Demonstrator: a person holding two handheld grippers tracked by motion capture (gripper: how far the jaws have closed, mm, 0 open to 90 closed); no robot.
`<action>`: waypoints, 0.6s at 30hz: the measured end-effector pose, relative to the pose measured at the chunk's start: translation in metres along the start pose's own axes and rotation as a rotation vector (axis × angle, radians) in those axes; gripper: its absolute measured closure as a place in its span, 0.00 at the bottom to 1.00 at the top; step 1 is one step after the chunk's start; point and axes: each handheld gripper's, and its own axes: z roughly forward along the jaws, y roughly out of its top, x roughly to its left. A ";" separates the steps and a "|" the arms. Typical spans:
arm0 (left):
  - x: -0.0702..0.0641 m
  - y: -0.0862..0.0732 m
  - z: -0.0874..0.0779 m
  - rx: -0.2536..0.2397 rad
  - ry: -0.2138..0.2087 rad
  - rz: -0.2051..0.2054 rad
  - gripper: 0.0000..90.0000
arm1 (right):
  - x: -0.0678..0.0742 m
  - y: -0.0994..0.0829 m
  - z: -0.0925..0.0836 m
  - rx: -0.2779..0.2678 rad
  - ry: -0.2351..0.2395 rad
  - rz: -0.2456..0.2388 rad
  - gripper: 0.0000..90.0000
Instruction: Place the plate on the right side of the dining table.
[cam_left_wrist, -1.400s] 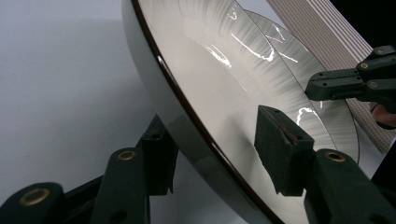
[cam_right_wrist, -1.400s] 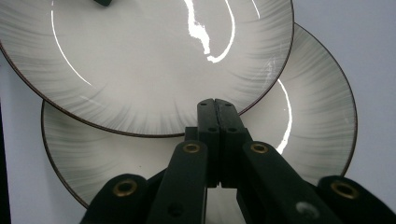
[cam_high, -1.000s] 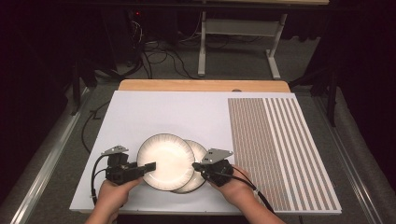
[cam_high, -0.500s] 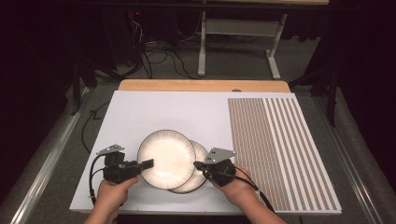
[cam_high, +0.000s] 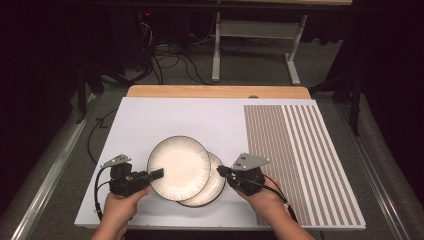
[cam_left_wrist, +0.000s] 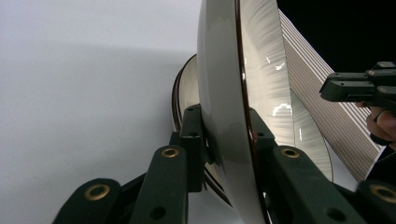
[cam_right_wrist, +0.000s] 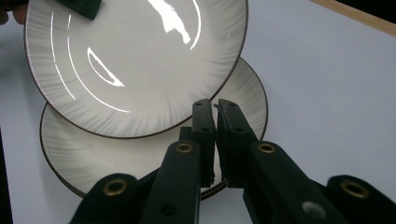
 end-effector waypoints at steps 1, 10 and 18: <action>0.000 0.000 0.000 0.000 0.000 0.000 0.84 | 0.000 0.000 0.000 0.000 0.000 0.000 0.97; -0.002 0.001 -0.004 -0.041 -0.010 0.033 0.87 | -0.015 -0.002 -0.024 -0.063 -0.045 0.018 0.87; -0.003 0.002 -0.008 -0.076 -0.004 0.061 0.88 | -0.028 -0.009 -0.048 -0.112 -0.085 0.051 0.73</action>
